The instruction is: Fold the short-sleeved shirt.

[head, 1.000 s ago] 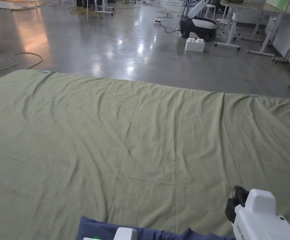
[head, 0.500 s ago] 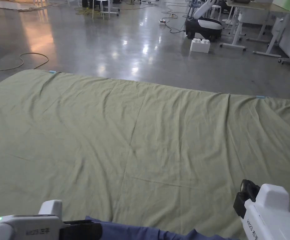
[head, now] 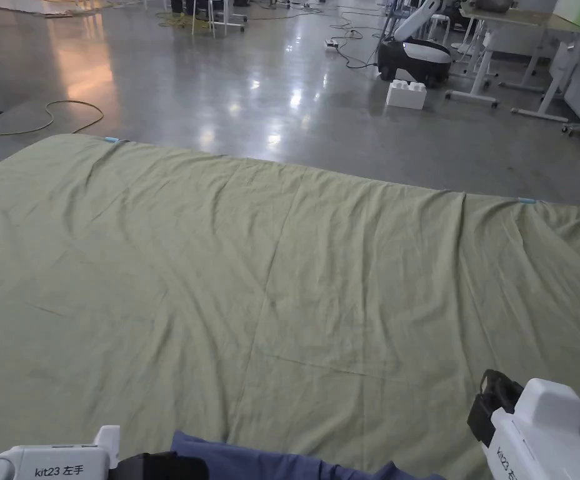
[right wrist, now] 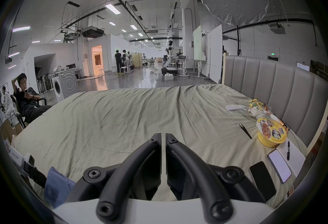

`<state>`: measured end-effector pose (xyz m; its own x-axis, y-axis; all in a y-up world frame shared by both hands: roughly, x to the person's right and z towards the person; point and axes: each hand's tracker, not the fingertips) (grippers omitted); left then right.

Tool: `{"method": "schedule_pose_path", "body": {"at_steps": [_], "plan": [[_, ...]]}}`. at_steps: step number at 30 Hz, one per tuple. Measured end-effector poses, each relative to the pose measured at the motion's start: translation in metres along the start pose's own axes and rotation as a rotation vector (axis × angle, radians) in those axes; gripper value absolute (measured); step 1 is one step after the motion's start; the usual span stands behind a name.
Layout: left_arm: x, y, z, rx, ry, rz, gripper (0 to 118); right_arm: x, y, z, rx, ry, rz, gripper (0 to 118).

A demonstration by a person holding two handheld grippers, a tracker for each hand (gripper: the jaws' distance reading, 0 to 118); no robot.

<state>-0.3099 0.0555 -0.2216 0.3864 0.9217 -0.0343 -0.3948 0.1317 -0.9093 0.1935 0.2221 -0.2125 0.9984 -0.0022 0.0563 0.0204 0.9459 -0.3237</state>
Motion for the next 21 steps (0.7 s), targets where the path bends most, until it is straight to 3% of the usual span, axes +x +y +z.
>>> {"method": "schedule_pose_path", "body": {"at_steps": [3,6,8,14,21], "plan": [[0.009,-0.005,-0.01,-0.007,0.057,-0.06,21,-0.001,-0.001,0.0,-0.007,0.002,-0.008,5],[0.011,-0.006,-0.017,-0.034,0.184,-0.105,20,-0.002,-0.002,0.0,-0.012,0.005,-0.004,5],[0.01,-0.004,-0.009,-0.02,0.132,-0.089,14,-0.002,-0.002,0.0,-0.013,0.007,-0.001,5],[0.05,0.001,0.011,0.01,0.143,-0.184,12,0.001,0.0,-0.001,-0.02,0.008,-0.001,5],[0.09,0.026,0.07,0.066,0.301,-0.251,12,0.004,0.004,-0.001,-0.009,0.01,0.002,5]]}}
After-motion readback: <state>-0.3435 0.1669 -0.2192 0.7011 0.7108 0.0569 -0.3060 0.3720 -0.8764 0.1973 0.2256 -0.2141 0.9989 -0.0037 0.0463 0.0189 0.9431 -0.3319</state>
